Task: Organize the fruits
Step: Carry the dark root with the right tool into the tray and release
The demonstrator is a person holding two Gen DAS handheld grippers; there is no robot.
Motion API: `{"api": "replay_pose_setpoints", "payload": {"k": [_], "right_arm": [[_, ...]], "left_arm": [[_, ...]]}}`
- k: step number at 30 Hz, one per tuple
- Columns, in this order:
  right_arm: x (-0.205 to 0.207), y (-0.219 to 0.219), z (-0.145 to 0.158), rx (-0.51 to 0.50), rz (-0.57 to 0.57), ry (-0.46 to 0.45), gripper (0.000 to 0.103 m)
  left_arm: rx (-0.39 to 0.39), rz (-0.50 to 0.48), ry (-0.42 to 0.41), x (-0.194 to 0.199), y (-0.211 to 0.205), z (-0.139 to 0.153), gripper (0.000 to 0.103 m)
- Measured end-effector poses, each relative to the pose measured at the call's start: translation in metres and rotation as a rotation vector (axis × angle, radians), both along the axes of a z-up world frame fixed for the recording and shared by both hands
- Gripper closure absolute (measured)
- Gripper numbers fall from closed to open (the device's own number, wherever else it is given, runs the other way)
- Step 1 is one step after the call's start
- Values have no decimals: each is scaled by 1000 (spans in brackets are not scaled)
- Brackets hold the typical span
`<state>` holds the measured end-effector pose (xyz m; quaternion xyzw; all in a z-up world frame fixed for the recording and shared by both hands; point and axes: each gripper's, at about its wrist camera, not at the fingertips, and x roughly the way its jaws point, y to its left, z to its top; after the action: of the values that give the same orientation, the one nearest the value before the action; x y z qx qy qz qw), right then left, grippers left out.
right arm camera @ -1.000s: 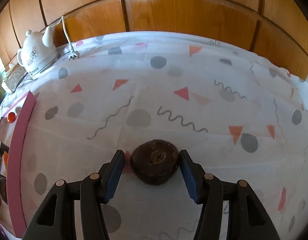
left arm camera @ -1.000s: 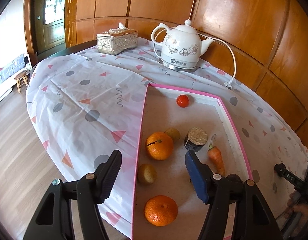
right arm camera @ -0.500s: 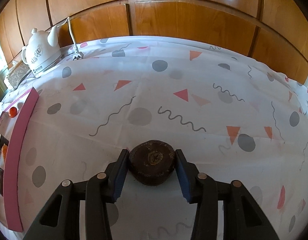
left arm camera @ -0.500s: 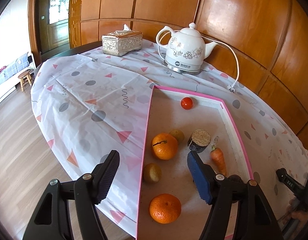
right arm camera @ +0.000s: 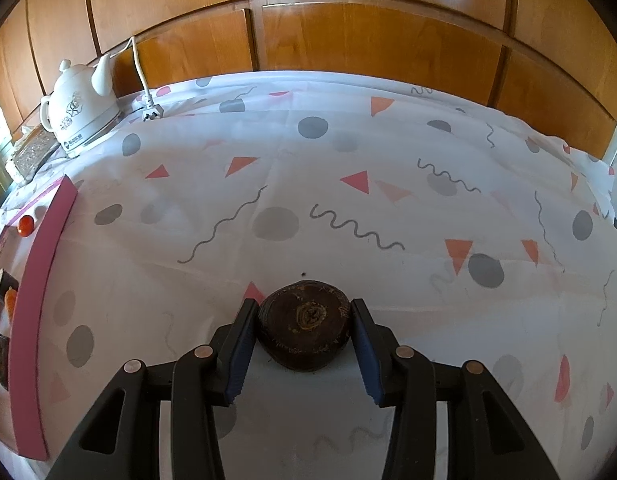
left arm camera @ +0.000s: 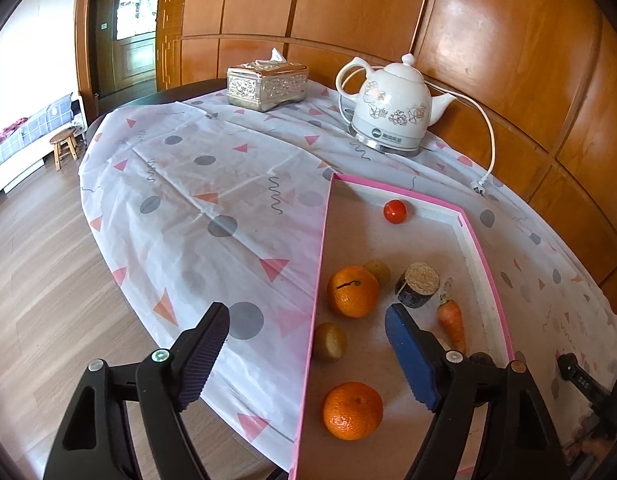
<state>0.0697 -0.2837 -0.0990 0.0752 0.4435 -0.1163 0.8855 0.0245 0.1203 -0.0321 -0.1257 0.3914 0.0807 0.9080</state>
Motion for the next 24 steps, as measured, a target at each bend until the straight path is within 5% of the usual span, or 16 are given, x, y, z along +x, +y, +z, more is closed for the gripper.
{"api": "replay_pose_setpoints", "payload": {"k": [9, 24], "right_arm": [[-7, 35, 18, 49, 92, -35, 57], [11, 157, 60, 96, 424, -99, 57]], "left_arm": [[1, 17, 1, 0, 4, -2, 21], [-18, 58, 4, 0, 15, -5, 17]]}}
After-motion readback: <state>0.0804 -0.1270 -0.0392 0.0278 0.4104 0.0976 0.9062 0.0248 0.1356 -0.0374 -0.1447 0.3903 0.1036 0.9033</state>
